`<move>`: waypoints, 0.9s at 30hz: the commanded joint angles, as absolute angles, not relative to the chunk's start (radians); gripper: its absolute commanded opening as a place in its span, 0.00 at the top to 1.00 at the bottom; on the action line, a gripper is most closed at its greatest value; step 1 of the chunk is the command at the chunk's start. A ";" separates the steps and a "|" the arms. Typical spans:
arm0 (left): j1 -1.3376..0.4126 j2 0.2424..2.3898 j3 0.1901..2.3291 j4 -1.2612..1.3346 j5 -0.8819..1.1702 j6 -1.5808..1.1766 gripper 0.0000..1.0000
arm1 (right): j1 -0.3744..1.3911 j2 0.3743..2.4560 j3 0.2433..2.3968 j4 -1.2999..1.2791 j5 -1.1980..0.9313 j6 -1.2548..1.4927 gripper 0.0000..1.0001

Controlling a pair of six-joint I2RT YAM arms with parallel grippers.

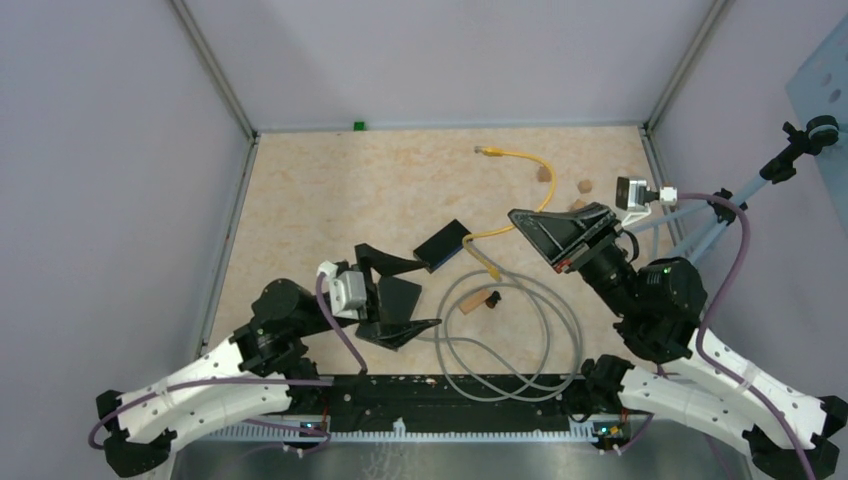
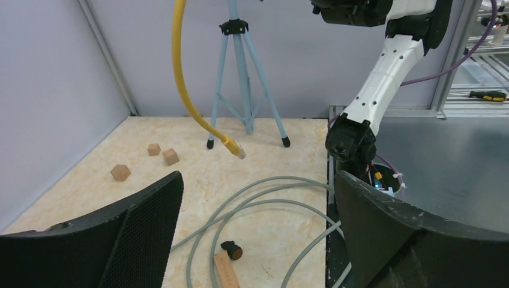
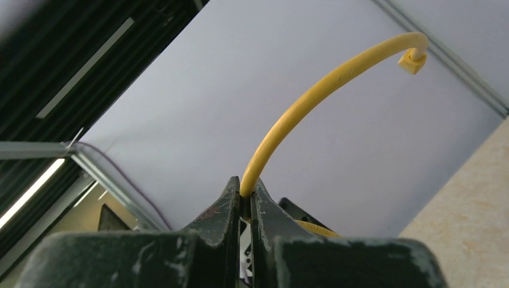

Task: Insert the plug into the switch port
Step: Pick up the connector from the center of the board.

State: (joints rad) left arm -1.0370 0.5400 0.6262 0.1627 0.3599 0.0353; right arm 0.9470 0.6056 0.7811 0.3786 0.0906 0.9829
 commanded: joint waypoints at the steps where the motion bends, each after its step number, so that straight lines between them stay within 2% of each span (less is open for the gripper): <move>1: -1.041 0.602 0.585 0.376 0.349 0.002 0.01 | 0.950 0.672 0.815 0.593 -0.100 0.988 1.00; 5: -1.041 0.677 0.566 0.508 0.314 0.002 0.01 | 0.950 0.708 0.807 0.706 -0.154 1.026 1.00; 11: -1.040 0.800 0.558 0.654 0.305 -0.056 0.03 | 0.950 0.717 0.811 0.732 -0.179 1.045 1.00; 15: -1.041 0.861 0.559 0.702 0.314 -0.060 0.23 | 0.949 0.704 0.807 0.727 -0.184 1.050 1.00; 20: -1.040 0.914 0.578 0.739 0.322 -0.077 0.36 | 0.950 0.689 0.794 0.712 -0.186 1.056 1.00; 21: -1.041 0.922 0.585 0.737 0.326 -0.077 0.42 | 0.950 0.686 0.789 0.715 -0.186 1.058 1.00; 24: -1.041 0.937 0.605 0.715 0.329 -0.076 0.70 | 0.950 0.673 0.785 0.705 -0.186 1.053 1.00; 27: -1.041 0.931 0.611 0.681 0.324 -0.064 0.92 | 0.949 0.647 0.792 0.656 -0.184 1.029 1.00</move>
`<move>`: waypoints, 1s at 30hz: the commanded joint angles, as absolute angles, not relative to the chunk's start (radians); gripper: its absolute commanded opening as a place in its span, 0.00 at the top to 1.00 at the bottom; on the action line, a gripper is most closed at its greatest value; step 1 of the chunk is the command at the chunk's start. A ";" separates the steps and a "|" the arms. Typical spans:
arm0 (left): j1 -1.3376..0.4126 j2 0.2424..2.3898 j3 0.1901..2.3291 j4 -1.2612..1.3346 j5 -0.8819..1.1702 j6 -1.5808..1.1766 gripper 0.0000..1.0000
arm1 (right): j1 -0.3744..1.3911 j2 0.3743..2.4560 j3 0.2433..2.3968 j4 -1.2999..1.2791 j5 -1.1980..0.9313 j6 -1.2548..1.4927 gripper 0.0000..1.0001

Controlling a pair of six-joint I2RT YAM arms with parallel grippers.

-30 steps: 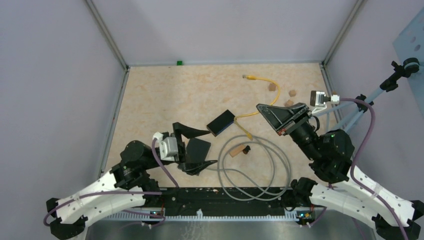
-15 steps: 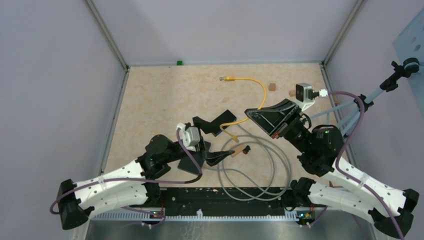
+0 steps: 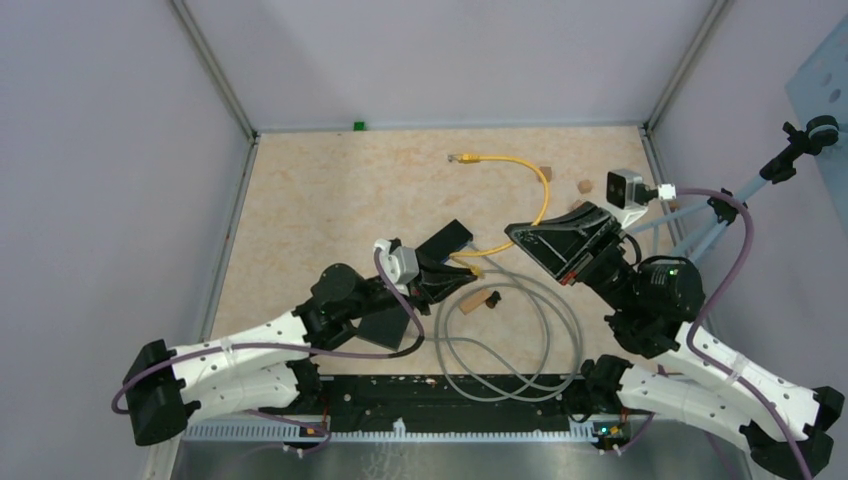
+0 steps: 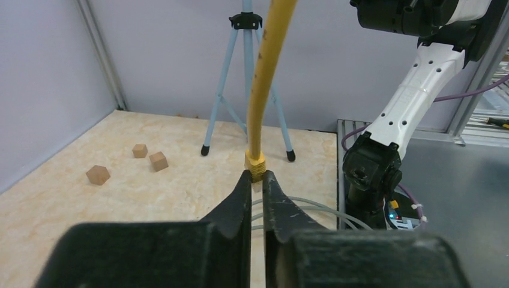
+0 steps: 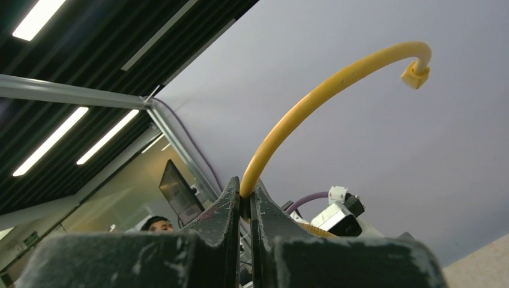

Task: Insert the plug into the switch port
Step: Pick up the connector from the center of the board.

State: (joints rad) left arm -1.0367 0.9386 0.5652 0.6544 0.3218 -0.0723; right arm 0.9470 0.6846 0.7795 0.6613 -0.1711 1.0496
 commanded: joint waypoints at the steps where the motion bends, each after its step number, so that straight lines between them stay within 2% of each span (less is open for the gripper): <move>1: -1.040 0.924 0.612 0.662 0.317 -0.056 0.98 | 0.950 0.637 0.798 0.628 -0.181 1.017 1.00; 6: -1.041 0.864 0.606 0.584 0.262 -0.022 0.99 | 0.950 0.565 0.798 0.472 -0.141 0.961 1.00; 7: -1.040 0.852 0.604 0.580 0.258 -0.021 0.92 | 0.950 0.550 0.791 0.457 -0.127 0.959 1.00; 9: -1.041 0.838 0.603 0.566 0.275 -0.021 0.67 | 0.950 0.529 0.769 0.450 -0.106 0.957 1.00; 12: -1.041 0.826 0.608 0.541 0.335 -0.034 0.25 | 0.950 0.512 0.758 0.429 -0.069 0.952 1.00; 15: -1.041 0.812 0.577 0.601 0.392 -0.070 0.04 | 0.950 0.512 0.755 0.433 -0.049 0.942 1.00; 17: -1.042 0.814 0.565 0.639 0.396 -0.086 0.01 | 0.950 0.524 0.752 0.453 -0.055 0.944 1.00; 26: -1.042 0.943 0.593 0.787 0.410 -0.134 0.03 | 0.950 0.622 0.721 0.620 -0.124 1.018 1.00; 28: -1.041 0.976 0.598 0.816 0.410 -0.140 0.12 | 0.949 0.632 0.718 0.632 -0.137 1.024 1.00; 30: -1.041 0.997 0.612 0.822 0.413 -0.144 0.27 | 0.949 0.634 0.717 0.631 -0.141 1.025 1.00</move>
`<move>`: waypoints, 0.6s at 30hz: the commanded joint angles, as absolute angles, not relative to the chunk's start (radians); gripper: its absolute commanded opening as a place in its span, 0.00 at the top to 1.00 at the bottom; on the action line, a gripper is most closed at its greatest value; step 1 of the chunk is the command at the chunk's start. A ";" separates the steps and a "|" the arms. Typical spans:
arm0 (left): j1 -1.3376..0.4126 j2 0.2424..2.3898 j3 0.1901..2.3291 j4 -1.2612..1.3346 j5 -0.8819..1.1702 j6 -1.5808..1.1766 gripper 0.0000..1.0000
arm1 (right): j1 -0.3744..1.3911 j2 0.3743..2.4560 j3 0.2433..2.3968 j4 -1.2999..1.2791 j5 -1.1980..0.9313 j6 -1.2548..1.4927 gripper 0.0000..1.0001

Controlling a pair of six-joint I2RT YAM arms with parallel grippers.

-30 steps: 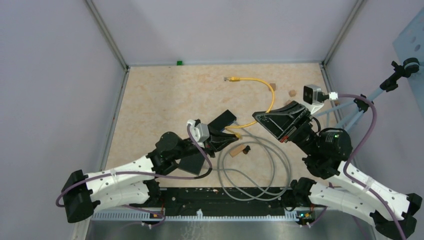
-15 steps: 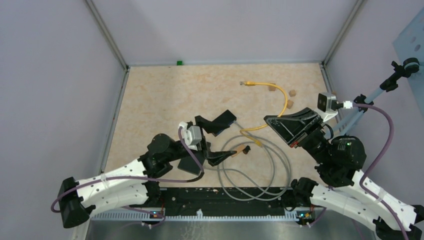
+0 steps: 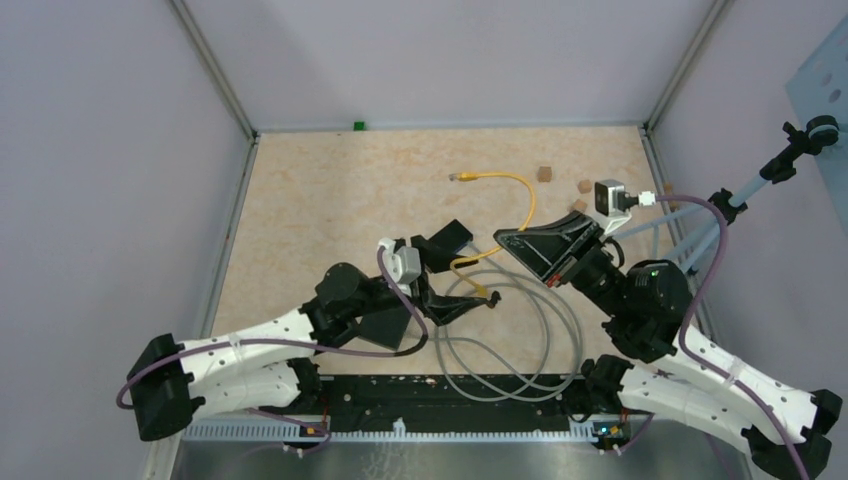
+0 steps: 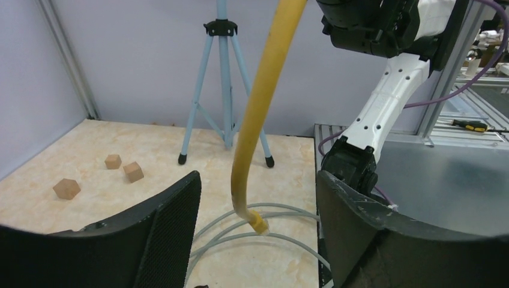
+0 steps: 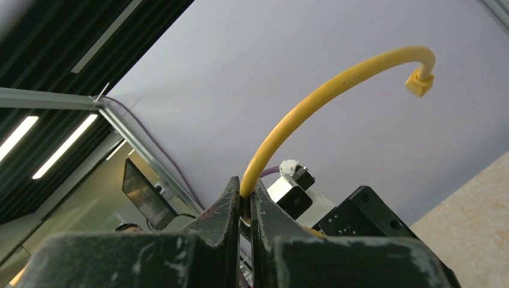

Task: Insert the plug into the switch port
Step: Pick up the connector from the center of the board.

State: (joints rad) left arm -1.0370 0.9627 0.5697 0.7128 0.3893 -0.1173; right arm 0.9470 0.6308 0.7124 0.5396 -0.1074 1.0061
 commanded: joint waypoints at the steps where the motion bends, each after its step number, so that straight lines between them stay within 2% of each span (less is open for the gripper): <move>1: -1.041 1.005 0.616 0.828 0.417 -0.145 0.34 | 0.950 0.632 0.715 0.628 -0.141 1.025 1.00; 3: -1.041 1.016 0.622 0.840 0.425 -0.142 0.47 | 0.950 0.620 0.711 0.616 -0.135 1.017 1.00; 7: -1.041 1.012 0.635 0.776 0.411 -0.111 0.97 | 0.950 0.567 0.715 0.516 -0.095 0.968 1.00; 8: -1.041 1.005 0.642 0.739 0.402 -0.089 1.00 | 0.950 0.547 0.723 0.466 -0.076 0.948 1.00; 12: -1.040 0.959 0.679 0.522 0.311 0.024 1.00 | 0.949 0.475 0.799 0.110 0.061 0.841 1.00; 13: -1.040 0.939 0.687 0.454 0.268 0.054 1.00 | 0.949 0.461 0.824 0.012 0.106 0.822 0.96; 15: -1.040 0.907 0.701 0.376 0.189 0.120 1.00 | 0.950 0.446 0.868 -0.170 0.198 0.797 0.74; 16: -1.041 0.894 0.708 0.348 0.152 0.162 1.00 | 0.949 0.443 0.888 -0.243 0.245 0.791 0.66; 18: -1.041 0.882 0.736 0.276 0.075 0.254 1.00 | 0.950 0.444 0.934 -0.372 0.311 0.773 0.56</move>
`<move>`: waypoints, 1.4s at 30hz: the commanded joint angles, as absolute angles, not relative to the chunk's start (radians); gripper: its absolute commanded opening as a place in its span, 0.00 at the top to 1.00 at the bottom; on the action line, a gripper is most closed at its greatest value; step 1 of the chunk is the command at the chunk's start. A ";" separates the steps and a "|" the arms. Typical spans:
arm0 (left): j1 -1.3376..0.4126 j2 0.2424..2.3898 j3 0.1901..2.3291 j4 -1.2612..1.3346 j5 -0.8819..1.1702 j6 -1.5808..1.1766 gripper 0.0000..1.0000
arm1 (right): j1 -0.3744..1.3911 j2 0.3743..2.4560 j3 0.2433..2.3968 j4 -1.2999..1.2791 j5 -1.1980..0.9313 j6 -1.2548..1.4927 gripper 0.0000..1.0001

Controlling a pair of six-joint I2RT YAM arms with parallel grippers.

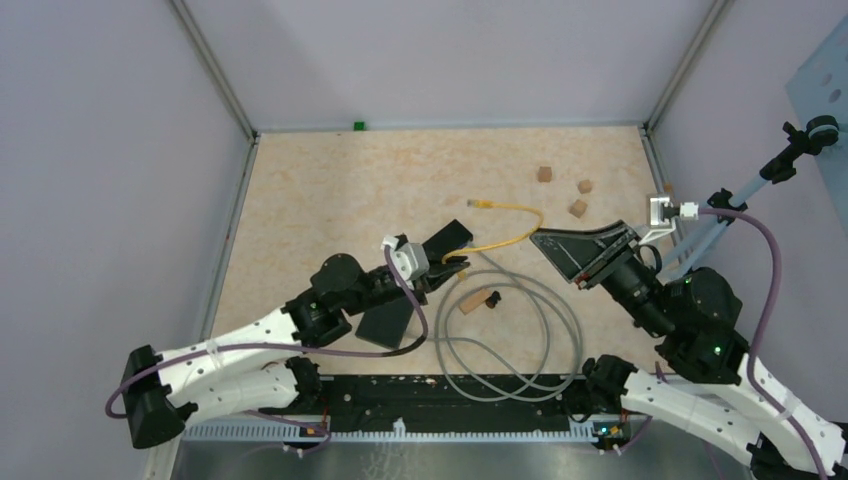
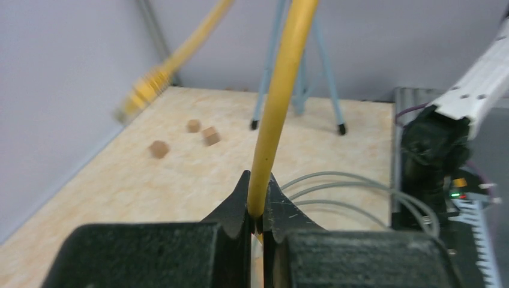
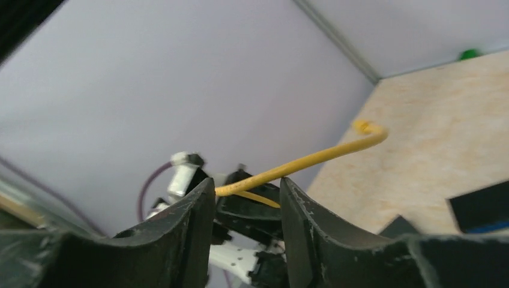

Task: Insert the plug into the switch port
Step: Pick up the connector from the center of the board.

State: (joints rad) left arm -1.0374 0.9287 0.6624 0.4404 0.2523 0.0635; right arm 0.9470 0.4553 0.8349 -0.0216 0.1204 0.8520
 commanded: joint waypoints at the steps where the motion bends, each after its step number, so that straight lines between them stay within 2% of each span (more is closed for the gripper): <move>1: -1.041 0.886 0.760 0.231 0.037 0.308 1.00 | 0.950 0.447 0.954 -0.415 0.331 0.755 0.53; 5: -1.042 0.935 0.856 0.070 -0.120 0.508 1.00 | 0.950 0.477 1.042 -0.528 0.374 0.678 0.48; 8: -1.044 0.956 0.881 0.040 -0.158 0.633 1.00 | 0.950 0.506 1.083 -0.540 0.339 0.599 0.48; 12: -1.075 0.959 0.879 0.010 -0.111 0.812 1.00 | 0.950 0.586 1.126 -0.523 0.173 0.498 0.48; 17: -1.167 0.975 0.865 -0.036 -0.201 1.003 1.00 | 0.949 0.718 1.183 -0.504 -0.038 0.436 0.48; 24: -1.270 0.977 0.847 -0.024 -0.328 1.080 1.00 | 0.950 0.818 1.157 -0.478 -0.147 0.428 0.51; 30: -1.310 0.979 0.829 0.023 -0.402 1.163 1.00 | 0.950 0.822 1.118 -0.501 -0.180 0.449 0.52; 42: -1.336 0.987 0.794 0.120 -0.441 1.260 1.00 | 0.952 0.853 1.058 -0.523 -0.235 0.483 0.54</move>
State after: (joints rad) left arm -1.3266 0.9871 0.7876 0.0341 -0.4183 1.2282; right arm 0.9470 0.8360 1.0859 -0.5251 -0.2150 0.4725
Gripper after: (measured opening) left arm 0.044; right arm 0.466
